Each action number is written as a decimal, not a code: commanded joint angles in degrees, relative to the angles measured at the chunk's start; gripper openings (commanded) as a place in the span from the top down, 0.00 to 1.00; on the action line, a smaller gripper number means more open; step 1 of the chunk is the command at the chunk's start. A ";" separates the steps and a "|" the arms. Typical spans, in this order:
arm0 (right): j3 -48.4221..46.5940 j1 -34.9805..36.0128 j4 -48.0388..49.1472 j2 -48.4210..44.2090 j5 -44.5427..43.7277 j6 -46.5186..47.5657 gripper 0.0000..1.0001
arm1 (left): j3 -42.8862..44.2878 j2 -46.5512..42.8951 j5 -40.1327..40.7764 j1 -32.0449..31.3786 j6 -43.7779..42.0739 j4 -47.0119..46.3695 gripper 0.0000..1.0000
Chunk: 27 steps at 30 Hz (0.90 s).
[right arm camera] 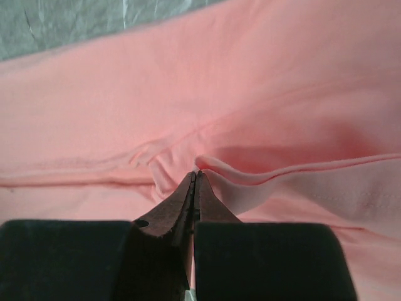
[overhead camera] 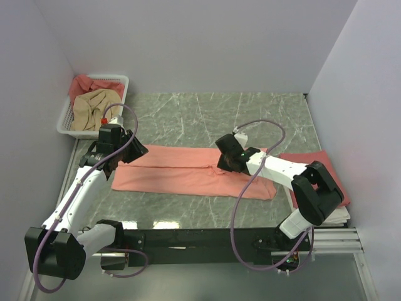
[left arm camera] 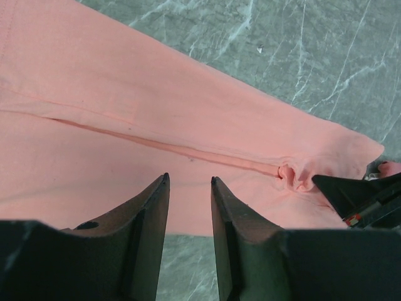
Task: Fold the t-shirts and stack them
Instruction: Fold the tshirt
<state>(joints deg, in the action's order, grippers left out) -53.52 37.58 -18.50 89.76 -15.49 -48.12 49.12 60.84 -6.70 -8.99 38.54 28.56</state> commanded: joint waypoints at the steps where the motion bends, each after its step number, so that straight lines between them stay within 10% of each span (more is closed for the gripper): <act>1: 2.62 2.40 4.61 -3.18 -2.88 -4.70 1.00 | 0.01 -0.63 -0.86 -0.06 -1.10 -1.40 0.62; 8: 7.27 7.15 10.14 -4.50 -6.13 -8.83 0.99 | -0.26 -0.02 -1.65 -0.06 -1.19 -1.49 0.61; 18: 10.10 7.86 9.82 -12.93 -8.93 -6.64 0.65 | -1.31 2.79 -7.45 -1.46 -0.32 -4.64 0.59; 27: 12.04 -14.89 2.25 -24.10 2.28 4.95 0.61 | 4.29 14.98 -2.36 -21.84 8.12 -12.38 0.57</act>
<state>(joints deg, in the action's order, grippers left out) -42.63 29.41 -12.71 66.02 -17.26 -49.39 48.84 70.11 -11.18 -25.91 43.51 21.02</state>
